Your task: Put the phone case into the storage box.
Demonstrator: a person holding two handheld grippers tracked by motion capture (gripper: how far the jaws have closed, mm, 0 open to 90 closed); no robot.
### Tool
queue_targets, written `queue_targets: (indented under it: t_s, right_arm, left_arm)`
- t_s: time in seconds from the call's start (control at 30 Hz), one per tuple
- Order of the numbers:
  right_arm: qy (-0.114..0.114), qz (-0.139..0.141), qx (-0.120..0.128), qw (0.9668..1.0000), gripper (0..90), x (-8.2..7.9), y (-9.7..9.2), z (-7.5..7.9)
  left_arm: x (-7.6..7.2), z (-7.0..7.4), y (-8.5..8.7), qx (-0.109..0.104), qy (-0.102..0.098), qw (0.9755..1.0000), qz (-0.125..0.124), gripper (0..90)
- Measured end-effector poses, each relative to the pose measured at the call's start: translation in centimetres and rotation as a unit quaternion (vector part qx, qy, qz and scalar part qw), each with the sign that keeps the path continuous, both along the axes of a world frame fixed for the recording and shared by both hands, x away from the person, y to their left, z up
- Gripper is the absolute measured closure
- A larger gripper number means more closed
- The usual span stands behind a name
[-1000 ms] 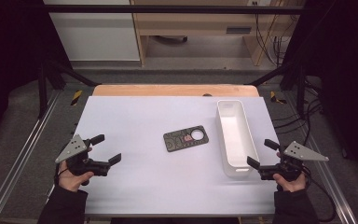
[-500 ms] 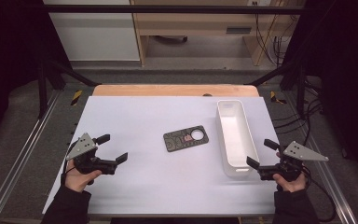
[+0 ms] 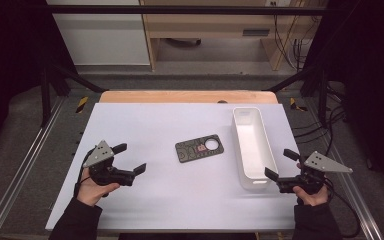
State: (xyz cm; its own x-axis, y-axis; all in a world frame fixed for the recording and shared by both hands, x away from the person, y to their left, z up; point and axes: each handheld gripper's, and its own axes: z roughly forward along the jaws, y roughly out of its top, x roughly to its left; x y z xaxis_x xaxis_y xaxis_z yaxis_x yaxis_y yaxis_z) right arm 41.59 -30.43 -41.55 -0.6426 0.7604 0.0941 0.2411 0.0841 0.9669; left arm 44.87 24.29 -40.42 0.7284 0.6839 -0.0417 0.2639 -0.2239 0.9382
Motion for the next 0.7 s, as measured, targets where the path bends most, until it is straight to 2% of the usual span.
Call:
queue_targets:
  t_s: [0.27,0.7]
  right_arm:
    - [0.003,-0.001,-0.001,1.0000,0.2,0.1,0.0,-0.2]
    - [0.004,-0.005,-0.002,1.0000,0.2,0.2,0.0,-0.3]
  left_arm:
    - [0.3,0.4,-1.0,0.000,0.008,1.0000,-0.002,0.0]
    - [1.3,1.0,-2.9,0.010,0.004,0.9998,-0.014,0.1]
